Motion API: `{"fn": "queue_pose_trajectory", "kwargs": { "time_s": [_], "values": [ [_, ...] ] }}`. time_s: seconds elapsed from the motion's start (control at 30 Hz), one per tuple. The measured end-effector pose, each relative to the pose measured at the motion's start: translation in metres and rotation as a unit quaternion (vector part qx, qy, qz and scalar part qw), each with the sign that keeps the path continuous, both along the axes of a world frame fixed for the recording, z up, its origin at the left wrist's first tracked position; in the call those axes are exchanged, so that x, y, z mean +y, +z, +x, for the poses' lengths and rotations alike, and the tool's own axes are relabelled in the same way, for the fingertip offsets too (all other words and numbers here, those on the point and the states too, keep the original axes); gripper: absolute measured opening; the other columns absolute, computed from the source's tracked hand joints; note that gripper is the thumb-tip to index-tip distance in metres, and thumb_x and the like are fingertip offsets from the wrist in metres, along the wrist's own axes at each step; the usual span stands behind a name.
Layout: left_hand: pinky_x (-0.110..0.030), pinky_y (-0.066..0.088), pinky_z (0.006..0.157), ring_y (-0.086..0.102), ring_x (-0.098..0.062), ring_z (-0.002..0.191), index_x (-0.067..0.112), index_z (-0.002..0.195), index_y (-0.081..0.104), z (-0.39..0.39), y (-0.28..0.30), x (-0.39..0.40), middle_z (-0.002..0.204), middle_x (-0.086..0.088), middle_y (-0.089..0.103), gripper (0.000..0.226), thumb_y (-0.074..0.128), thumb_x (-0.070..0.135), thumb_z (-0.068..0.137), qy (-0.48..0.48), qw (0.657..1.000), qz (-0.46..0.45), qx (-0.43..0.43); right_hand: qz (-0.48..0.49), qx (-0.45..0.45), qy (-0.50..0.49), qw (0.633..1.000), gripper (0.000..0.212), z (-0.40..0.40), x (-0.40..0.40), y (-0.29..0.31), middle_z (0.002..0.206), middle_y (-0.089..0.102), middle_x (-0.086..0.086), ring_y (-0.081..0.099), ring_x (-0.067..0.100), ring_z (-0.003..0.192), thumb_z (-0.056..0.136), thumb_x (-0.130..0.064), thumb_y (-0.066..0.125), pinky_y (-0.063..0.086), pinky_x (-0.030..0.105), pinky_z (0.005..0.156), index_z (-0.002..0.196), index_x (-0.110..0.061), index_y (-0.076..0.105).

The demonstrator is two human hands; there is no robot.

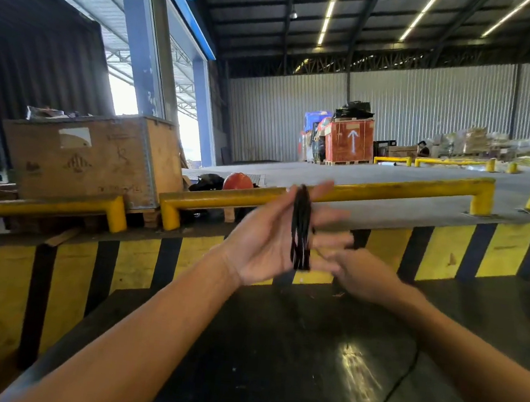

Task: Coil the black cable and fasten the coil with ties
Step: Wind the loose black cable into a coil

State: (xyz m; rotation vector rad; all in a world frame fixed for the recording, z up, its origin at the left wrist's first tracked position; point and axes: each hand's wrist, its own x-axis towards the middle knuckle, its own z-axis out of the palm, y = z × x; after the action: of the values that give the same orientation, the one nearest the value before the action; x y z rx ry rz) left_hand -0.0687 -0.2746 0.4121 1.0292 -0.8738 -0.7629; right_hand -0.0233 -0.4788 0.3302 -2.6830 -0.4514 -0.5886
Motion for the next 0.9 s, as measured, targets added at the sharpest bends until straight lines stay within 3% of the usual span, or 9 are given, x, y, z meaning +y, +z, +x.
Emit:
{"fn": "queue_pose_trajectory", "kwargs": {
  "time_s": [0.07,0.17,0.23,0.33,0.4,0.53,0.63,0.77,0.9],
  "values": [
    [-0.061,0.043,0.092,0.060,-0.030,0.115,0.031,0.134,0.050,0.004,0.015,-0.003,0.138,-0.011,0.048,0.044,0.032,0.045,0.097,0.130,0.989,-0.065,-0.029,-0.015,0.040,0.027,0.999,0.035,-0.009,0.022,-0.020,0.068,0.060,-0.004,0.060,0.004,0.063,0.098,-0.044,0.031,0.052,0.027,0.067,0.075,-0.029,0.053],
    [-0.051,0.039,0.097,0.050,-0.022,0.125,0.036,0.134,0.049,0.023,0.018,0.004,0.142,-0.005,0.046,0.043,0.025,0.046,0.100,0.334,0.930,-0.002,-0.152,-0.044,0.056,0.087,0.994,0.032,-0.024,0.037,-0.026,0.064,0.055,-0.008,0.054,-0.004,0.056,0.096,-0.048,0.032,0.038,0.015,0.057,0.069,-0.037,0.045],
    [-0.041,0.039,0.095,0.056,-0.013,0.111,0.032,0.133,0.049,0.034,0.010,0.015,0.123,-0.002,0.058,0.044,0.023,0.045,0.101,0.443,0.842,0.122,-0.282,-0.069,0.052,0.115,0.990,0.032,-0.032,0.032,-0.010,0.063,0.054,-0.008,0.053,-0.006,0.054,0.096,-0.049,0.032,0.036,0.014,0.057,0.069,-0.037,0.046],
    [-0.034,0.039,0.080,0.059,-0.015,0.081,0.014,0.108,0.061,0.055,-0.014,0.038,0.087,-0.010,0.060,0.048,0.024,0.044,0.101,0.480,0.656,0.356,-0.461,-0.076,0.003,0.120,0.990,0.032,-0.036,0.011,0.023,0.060,0.052,-0.009,0.053,-0.002,0.054,0.096,-0.043,0.037,0.039,0.018,0.057,0.070,-0.031,0.051],
    [-0.033,0.039,0.074,0.057,-0.017,0.078,0.010,0.110,0.062,0.062,-0.031,0.050,0.085,-0.009,0.059,0.047,0.027,0.042,0.101,0.428,0.612,0.462,-0.478,-0.067,-0.045,0.093,0.992,0.029,-0.034,-0.005,0.044,0.060,0.052,-0.009,0.050,0.002,0.054,0.095,-0.039,0.043,0.037,0.022,0.057,0.071,-0.028,0.054],
    [-0.029,0.041,0.071,0.054,-0.013,0.075,0.017,0.099,0.061,0.051,-0.044,0.051,0.081,0.002,0.056,0.042,0.030,0.045,0.100,0.292,0.664,0.550,-0.414,-0.002,-0.138,0.030,0.990,0.023,-0.024,-0.025,0.065,0.060,0.052,-0.009,0.051,0.007,0.056,0.092,-0.035,0.051,0.036,0.027,0.055,0.074,-0.024,0.059],
    [-0.034,0.046,0.085,0.057,-0.019,0.109,0.034,0.129,0.051,0.031,-0.040,0.043,0.121,0.001,0.056,0.042,0.027,0.049,0.099,0.111,0.802,0.528,-0.256,0.067,-0.169,-0.011,0.983,0.025,-0.015,-0.027,0.063,0.061,0.055,-0.003,0.053,0.014,0.056,0.095,-0.035,0.048,0.037,0.030,0.051,0.078,-0.020,0.059],
    [-0.050,0.048,0.095,0.052,-0.028,0.124,0.035,0.136,0.047,0.010,-0.021,0.032,0.136,-0.004,0.053,0.047,0.031,0.049,0.095,-0.053,0.949,0.299,-0.081,0.086,-0.150,-0.037,0.984,0.031,-0.007,-0.017,0.040,0.063,0.055,-0.004,0.052,0.010,0.054,0.098,-0.034,0.037,0.038,0.027,0.051,0.093,-0.016,0.062],
    [-0.059,0.043,0.092,0.051,-0.032,0.124,0.025,0.139,0.046,0.003,0.012,0.020,0.137,-0.013,0.053,0.049,0.035,0.041,0.094,0.025,0.997,0.069,-0.027,0.012,-0.045,0.002,0.999,0.030,-0.014,0.018,0.001,0.067,0.057,-0.010,0.055,0.002,0.059,0.098,-0.038,0.032,0.039,0.018,0.053,0.093,-0.024,0.059]
  ]
}}
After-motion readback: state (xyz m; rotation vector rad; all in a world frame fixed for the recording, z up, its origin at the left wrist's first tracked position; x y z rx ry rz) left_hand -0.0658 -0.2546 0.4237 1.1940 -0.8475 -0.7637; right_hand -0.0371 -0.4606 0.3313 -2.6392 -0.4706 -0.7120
